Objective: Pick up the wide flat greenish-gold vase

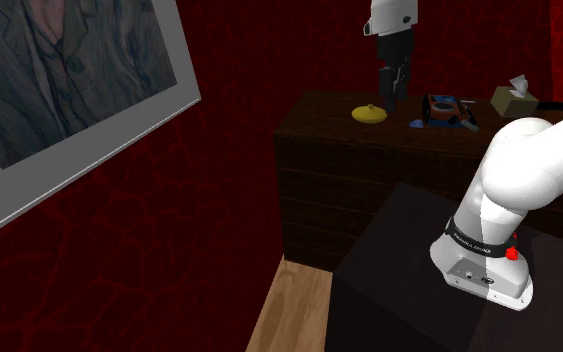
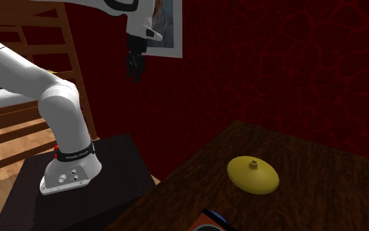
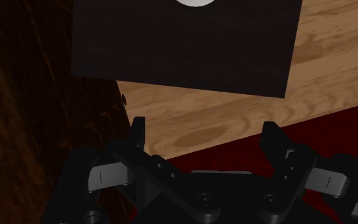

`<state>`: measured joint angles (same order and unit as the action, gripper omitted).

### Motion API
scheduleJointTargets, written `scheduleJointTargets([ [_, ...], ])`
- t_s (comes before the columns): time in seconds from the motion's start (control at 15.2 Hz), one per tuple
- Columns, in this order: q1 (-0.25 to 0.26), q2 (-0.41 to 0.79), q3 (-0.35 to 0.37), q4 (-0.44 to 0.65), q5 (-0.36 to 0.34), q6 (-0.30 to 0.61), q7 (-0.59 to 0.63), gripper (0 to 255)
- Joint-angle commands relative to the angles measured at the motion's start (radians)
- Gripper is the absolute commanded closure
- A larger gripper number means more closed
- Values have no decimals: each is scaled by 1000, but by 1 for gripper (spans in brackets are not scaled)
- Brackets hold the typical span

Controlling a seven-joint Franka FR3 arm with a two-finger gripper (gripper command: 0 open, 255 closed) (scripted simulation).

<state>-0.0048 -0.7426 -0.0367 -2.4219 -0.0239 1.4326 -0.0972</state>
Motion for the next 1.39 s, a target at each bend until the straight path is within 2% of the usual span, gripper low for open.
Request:
scheduleJointTargets([
  [0.0, 0, 0, 0, 0, 0, 0, 0, 0],
  [0.73, -81, 238, -190, 55, -131, 244, -181, 0],
  [1.06, -106, 380, -272, 127, -146, 344, -264, 0],
  [1.32, -122, 506, -333, 205, -132, 414, -337, 0],
])
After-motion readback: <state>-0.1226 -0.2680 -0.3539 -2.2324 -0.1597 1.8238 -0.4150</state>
